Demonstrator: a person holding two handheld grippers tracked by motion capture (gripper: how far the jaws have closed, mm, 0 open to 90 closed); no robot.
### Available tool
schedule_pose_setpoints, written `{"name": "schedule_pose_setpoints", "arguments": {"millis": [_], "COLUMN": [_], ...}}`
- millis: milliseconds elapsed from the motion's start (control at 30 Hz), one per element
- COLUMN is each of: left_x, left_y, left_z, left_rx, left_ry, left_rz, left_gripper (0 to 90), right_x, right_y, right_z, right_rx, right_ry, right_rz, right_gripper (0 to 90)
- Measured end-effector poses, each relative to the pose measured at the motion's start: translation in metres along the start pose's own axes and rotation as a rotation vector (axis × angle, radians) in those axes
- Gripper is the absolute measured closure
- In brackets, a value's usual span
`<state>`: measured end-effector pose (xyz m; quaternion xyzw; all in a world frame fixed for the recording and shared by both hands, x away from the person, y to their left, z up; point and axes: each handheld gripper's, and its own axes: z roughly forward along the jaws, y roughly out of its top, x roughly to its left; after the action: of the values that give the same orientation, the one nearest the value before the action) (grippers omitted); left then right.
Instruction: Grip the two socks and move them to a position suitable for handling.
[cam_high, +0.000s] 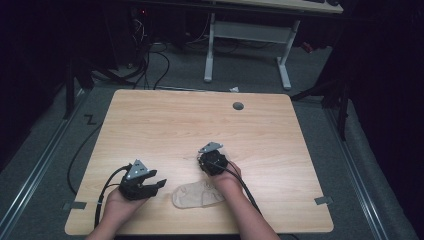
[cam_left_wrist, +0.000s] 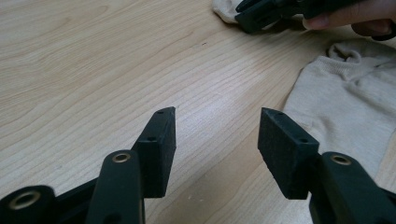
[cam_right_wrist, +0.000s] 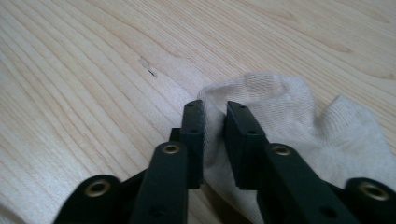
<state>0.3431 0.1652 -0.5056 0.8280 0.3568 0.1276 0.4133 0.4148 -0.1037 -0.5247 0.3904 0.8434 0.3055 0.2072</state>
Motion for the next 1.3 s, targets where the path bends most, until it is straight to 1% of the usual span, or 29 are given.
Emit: {"name": "schedule_pose_setpoints", "arguments": {"millis": [67, 133, 167, 200, 333, 433, 600, 667, 733, 767, 833, 867, 900, 1067, 1200, 1300], "left_x": [-0.001, -0.001, -0.001, -0.001, -0.001, -0.002, -0.002, -0.002, -0.003, -0.003, -0.004, -0.004, -0.005, -0.007, -0.007, -0.006], "left_y": [0.0, 0.0, 0.0, 0.001, 0.0, 0.0, 0.001, 0.001, 0.002, 0.002, 0.003, 0.004, 0.004, 0.005, 0.004, 0.004], "left_z": [0.001, 0.001, 0.001, 0.001, 0.002, 0.001, -0.001, -0.001, 0.0, 0.0, 0.002, 0.003, 0.004, 0.006, 0.007, 0.006], "left_rx": [-0.001, -0.003, -0.003, -0.004, 0.002, 0.006, -0.002, -0.005, -0.007, -0.005, -0.003, -0.003, 0.001, 0.005, 0.008, 0.009], "left_ry": [0.001, -0.001, -0.002, -0.002, -0.002, -0.001, 0.005, 0.006, 0.002, 0.003, 0.001, 0.001, -0.001, -0.009, -0.01, -0.009], "left_rz": [0.001, -0.001, -0.001, -0.001, 0.003, 0.008, 0.007, 0.001, -0.002, 0.004, 0.008, 0.008, 0.013, 0.019, 0.02, 0.018], "left_gripper": [47.1, 47.1, 47.1, 47.1, 47.1, 47.1, 47.1, 47.1, 47.1, 47.1, 47.1, 47.1, 47.1, 47.1, 47.0, 47.0], "right_x": [-0.001, -0.003, -0.004, -0.004, -0.008, -0.013, -0.025, -0.031, -0.037, -0.04, -0.044, -0.045, -0.048, -0.061, -0.075, -0.084], "right_y": [0.0, 0.0, 0.001, 0.002, 0.005, 0.004, -0.004, -0.008, -0.013, -0.016, -0.022, -0.024, -0.027, -0.047, -0.067, -0.078], "right_z": [0.0, -0.001, -0.003, -0.006, -0.03, -0.047, -0.065, -0.072, -0.078, -0.081, -0.087, -0.09, -0.092, -0.106, -0.116, -0.121], "right_rx": [-0.001, 0.006, 0.001, -0.008, -0.097, -0.152, -0.201, -0.22, -0.229, -0.237, -0.248, -0.251, -0.256, -0.276, -0.271, -0.265], "right_ry": [-0.005, 0.013, 0.011, 0.011, 0.017, 0.005, -0.023, -0.027, -0.017, -0.009, -0.029, -0.034, -0.047, -0.091, -0.123, -0.14], "right_rz": [0.004, 0.019, 0.013, 0.022, 0.051, 0.07, 0.1, 0.128, 0.165, 0.181, 0.185, 0.198, 0.197, 0.232, 0.269, 0.295], "right_gripper": [84.4, 85.2, 85.3, 85.2, 85.2, 85.1, 84.9, 84.7, 84.7, 84.7, 84.7, 84.7, 84.8, 84.6, 83.9, 83.5]}}
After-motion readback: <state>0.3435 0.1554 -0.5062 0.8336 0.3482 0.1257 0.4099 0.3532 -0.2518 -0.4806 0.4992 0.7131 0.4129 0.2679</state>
